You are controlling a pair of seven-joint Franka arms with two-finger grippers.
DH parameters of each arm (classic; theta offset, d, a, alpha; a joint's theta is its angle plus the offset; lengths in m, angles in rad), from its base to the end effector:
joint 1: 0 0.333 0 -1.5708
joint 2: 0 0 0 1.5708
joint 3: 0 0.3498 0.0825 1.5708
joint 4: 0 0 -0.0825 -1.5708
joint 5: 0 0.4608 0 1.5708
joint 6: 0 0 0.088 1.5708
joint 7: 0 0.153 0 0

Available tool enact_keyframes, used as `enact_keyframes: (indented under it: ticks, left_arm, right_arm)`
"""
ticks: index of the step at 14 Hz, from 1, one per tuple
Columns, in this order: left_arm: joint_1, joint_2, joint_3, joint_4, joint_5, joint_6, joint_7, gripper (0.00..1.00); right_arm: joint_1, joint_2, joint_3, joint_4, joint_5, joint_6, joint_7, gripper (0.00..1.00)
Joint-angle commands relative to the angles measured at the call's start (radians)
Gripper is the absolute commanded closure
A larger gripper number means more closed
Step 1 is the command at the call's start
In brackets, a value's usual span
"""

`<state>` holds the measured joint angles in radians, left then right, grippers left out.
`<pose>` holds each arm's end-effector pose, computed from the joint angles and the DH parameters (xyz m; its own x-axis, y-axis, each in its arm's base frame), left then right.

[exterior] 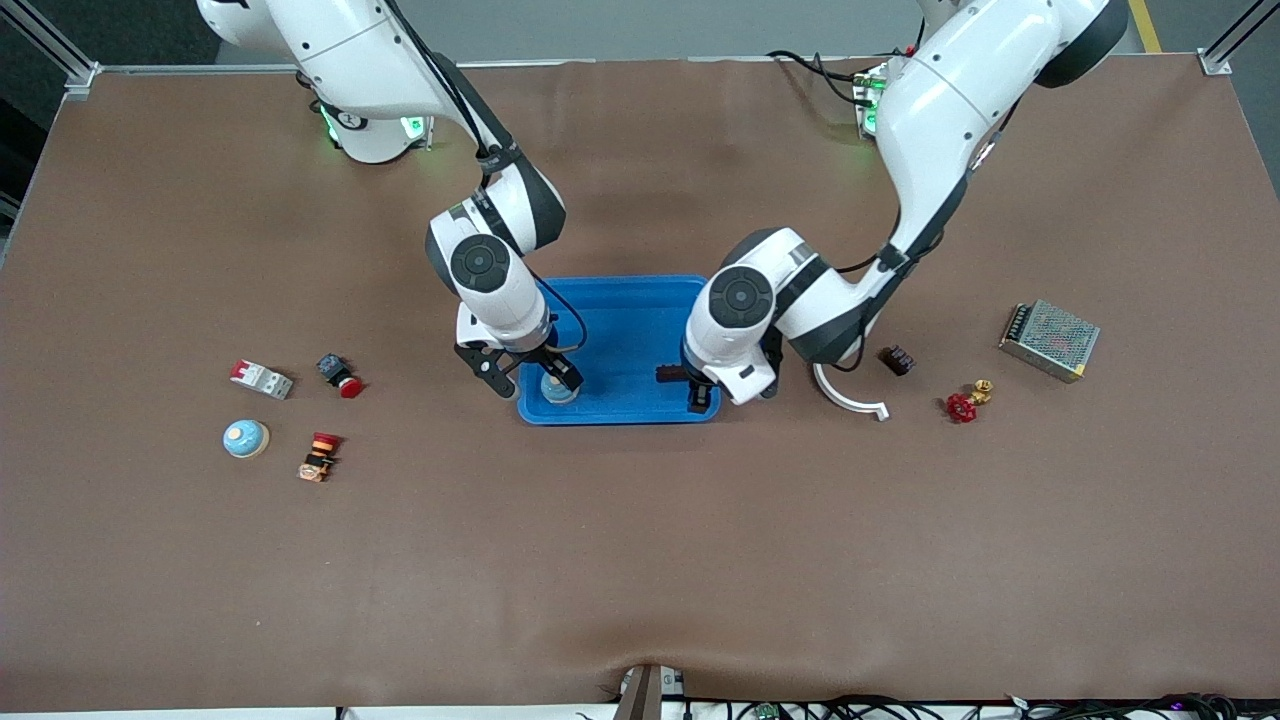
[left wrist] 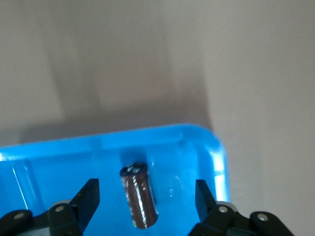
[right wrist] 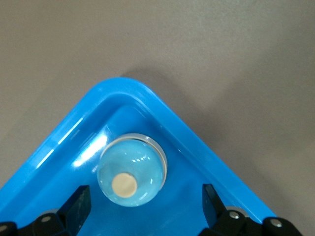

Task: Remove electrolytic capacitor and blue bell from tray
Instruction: 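Grasp the bell with the right gripper while the left gripper grasps the capacitor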

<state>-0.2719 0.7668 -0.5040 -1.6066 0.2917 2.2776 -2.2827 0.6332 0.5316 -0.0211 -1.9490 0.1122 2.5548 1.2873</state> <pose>0.5850 -0.5036 0.1502 0.1285 0.9865 -0.1010 0.9885 -0.1357 -0.0669 0.5686 0.4007 0.1337 0.7233 -0.6896 -0.0357 -0.6897 -0.7190 -0.0854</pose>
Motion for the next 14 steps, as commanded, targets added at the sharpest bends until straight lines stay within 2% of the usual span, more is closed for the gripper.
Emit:
enact_keyframes:
  ticks: [1,4,7,8,10,11,14]
  left_arm:
    - [-0.036,0.039,0.024,0.022,0.015,0.034,-0.047,0.15]
    - [-0.066,0.057,0.041,0.022,0.015,0.045,-0.058,0.21]
    - [-0.067,0.069,0.042,0.022,0.015,0.069,-0.061,0.43]
    - [-0.067,0.071,0.042,0.022,0.014,0.071,-0.061,0.53]
    - [-0.067,0.072,0.042,0.019,0.018,0.079,-0.06,0.88]
    - [-0.066,0.068,0.042,0.016,0.018,0.079,-0.06,1.0]
    - [-0.061,0.042,0.041,0.019,0.02,0.065,-0.057,1.0]
  right_arm:
    - [-0.007,0.041,0.003,0.05,-0.028,-0.01,0.024,0.0]
    - [0.002,0.073,-0.01,0.079,-0.029,-0.01,0.026,0.0]
    - [0.006,0.087,-0.01,0.097,-0.028,-0.008,0.027,0.0]
    - [0.008,0.091,-0.01,0.099,-0.028,-0.008,0.029,0.0]
    - [0.01,0.099,-0.01,0.11,-0.028,-0.01,0.03,0.0]
    - [0.01,0.099,-0.01,0.111,-0.028,-0.01,0.03,0.0]
    - [0.011,0.099,-0.01,0.11,-0.029,-0.011,0.029,0.0]
